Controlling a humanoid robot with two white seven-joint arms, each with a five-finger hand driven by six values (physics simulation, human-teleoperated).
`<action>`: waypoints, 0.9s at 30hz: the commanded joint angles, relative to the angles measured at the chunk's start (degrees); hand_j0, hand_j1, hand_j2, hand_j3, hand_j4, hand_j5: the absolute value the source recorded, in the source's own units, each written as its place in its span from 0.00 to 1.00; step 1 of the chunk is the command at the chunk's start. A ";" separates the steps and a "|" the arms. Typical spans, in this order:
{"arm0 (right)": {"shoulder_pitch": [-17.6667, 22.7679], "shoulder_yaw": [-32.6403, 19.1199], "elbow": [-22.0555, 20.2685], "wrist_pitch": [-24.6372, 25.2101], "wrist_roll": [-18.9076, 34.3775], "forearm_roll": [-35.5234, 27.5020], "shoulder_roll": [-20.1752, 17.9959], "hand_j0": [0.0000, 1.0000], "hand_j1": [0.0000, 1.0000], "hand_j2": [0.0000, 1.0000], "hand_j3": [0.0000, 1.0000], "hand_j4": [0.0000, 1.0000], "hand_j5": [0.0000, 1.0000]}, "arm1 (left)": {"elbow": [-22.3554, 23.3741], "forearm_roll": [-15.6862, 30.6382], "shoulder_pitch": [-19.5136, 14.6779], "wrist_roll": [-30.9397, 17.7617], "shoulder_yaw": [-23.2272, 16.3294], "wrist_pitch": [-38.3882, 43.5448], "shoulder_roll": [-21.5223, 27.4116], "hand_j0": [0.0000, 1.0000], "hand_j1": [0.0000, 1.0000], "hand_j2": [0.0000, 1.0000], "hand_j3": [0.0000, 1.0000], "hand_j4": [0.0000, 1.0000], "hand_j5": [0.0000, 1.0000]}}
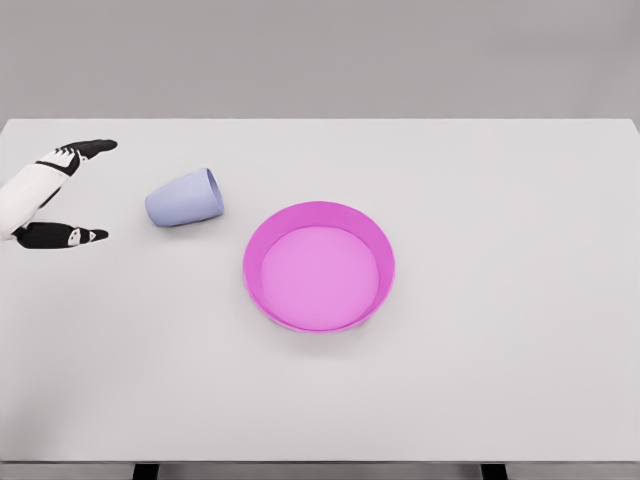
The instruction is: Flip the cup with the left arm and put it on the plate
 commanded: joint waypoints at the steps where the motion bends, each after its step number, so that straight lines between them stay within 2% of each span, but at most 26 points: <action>1: 0.00 -0.40 0.10 0.08 -0.07 -0.48 0.00 1.00 1.00 1.00 1.00 1.00 1.00 | -0.25 0.55 0.09 -0.03 0.24 0.10 0.13 1.00 1.00 1.00 1.00 1.00 1.00; 5: 0.00 -0.04 -0.08 -0.01 0.02 0.05 0.00 1.00 1.00 1.00 1.00 1.00 1.00 | -0.25 0.46 0.26 0.06 0.06 0.10 -0.04 1.00 1.00 1.00 1.00 1.00 1.00; 10: 0.00 0.04 -0.08 -0.01 0.02 0.05 0.00 1.00 1.00 1.00 1.00 1.00 1.00 | -2.62 0.11 3.60 -0.03 -0.03 0.10 -0.83 1.00 1.00 1.00 1.00 1.00 1.00; 15: 0.00 0.04 -0.08 -0.01 0.02 0.05 0.00 1.00 1.00 1.00 1.00 1.00 1.00 | -2.54 -0.42 2.99 -2.22 0.50 0.10 -1.80 1.00 1.00 1.00 1.00 1.00 1.00; 18: 0.00 0.04 0.01 -0.01 0.02 0.05 0.00 1.00 1.00 1.00 1.00 1.00 1.00 | -2.54 -0.42 1.41 -2.57 0.50 0.10 -5.14 1.00 1.00 1.00 1.00 1.00 1.00; 20: -0.09 0.04 0.01 -0.01 0.02 0.05 0.00 1.00 1.00 1.00 1.00 1.00 1.00 | -2.62 -0.69 0.88 -2.84 -0.99 0.10 -5.40 1.00 1.00 1.00 1.00 1.00 1.00; 25: -0.09 0.04 0.01 -0.01 0.02 0.05 0.00 1.00 1.00 1.00 1.00 1.00 1.00 | -2.54 -1.04 -2.99 -2.93 -8.37 0.10 -5.58 1.00 1.00 1.00 1.00 1.00 1.00; 27: 0.00 0.04 0.01 -0.01 0.02 0.05 0.00 1.00 1.00 1.00 1.00 1.00 1.00 | -1.48 -1.04 -5.18 -2.84 -11.97 0.10 -7.33 1.00 1.00 1.00 1.00 1.00 1.00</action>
